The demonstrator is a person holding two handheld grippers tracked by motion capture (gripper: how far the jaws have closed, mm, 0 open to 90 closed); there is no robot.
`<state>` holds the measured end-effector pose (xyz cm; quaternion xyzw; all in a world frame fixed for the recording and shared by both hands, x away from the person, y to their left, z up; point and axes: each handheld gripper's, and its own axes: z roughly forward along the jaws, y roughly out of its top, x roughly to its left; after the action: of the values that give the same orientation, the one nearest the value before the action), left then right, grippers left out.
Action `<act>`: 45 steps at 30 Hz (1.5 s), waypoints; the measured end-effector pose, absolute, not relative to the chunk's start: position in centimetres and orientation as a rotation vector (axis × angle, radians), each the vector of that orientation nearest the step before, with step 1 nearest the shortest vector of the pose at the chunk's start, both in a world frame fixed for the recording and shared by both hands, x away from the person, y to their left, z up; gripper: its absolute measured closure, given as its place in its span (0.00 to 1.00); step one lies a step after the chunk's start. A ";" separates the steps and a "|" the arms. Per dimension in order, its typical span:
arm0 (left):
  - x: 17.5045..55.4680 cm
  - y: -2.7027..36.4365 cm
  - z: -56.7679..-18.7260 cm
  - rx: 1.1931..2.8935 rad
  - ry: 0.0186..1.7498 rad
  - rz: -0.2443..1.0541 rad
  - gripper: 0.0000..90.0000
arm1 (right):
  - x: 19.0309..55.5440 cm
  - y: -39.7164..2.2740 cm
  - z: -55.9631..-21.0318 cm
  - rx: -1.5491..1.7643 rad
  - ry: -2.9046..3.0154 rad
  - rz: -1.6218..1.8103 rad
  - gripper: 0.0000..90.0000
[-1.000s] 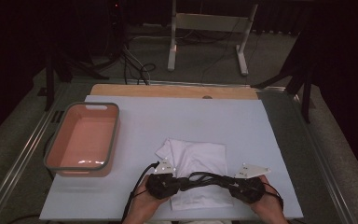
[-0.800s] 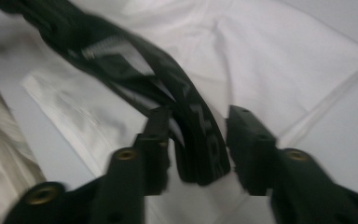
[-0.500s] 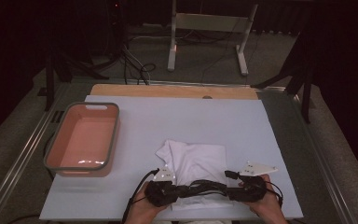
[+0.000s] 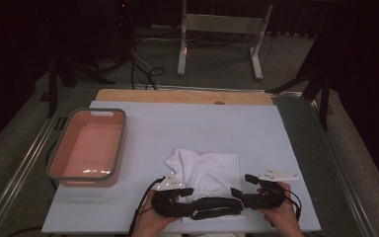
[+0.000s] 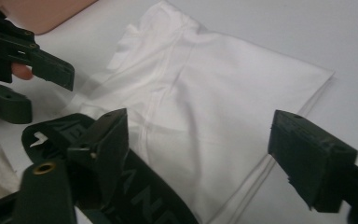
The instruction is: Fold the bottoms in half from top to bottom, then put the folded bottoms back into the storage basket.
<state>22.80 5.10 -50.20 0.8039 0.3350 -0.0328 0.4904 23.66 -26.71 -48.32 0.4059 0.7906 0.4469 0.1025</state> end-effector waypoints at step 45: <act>29.8 6.3 -46.7 1.923 0.885 0.348 0.00 | 23.6 -25.8 -49.6 1.177 2.268 1.257 0.15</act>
<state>29.83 6.34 -46.66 0.7874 0.3625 0.1423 0.4779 23.56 -25.79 -49.56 0.4088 0.7879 0.4365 0.1464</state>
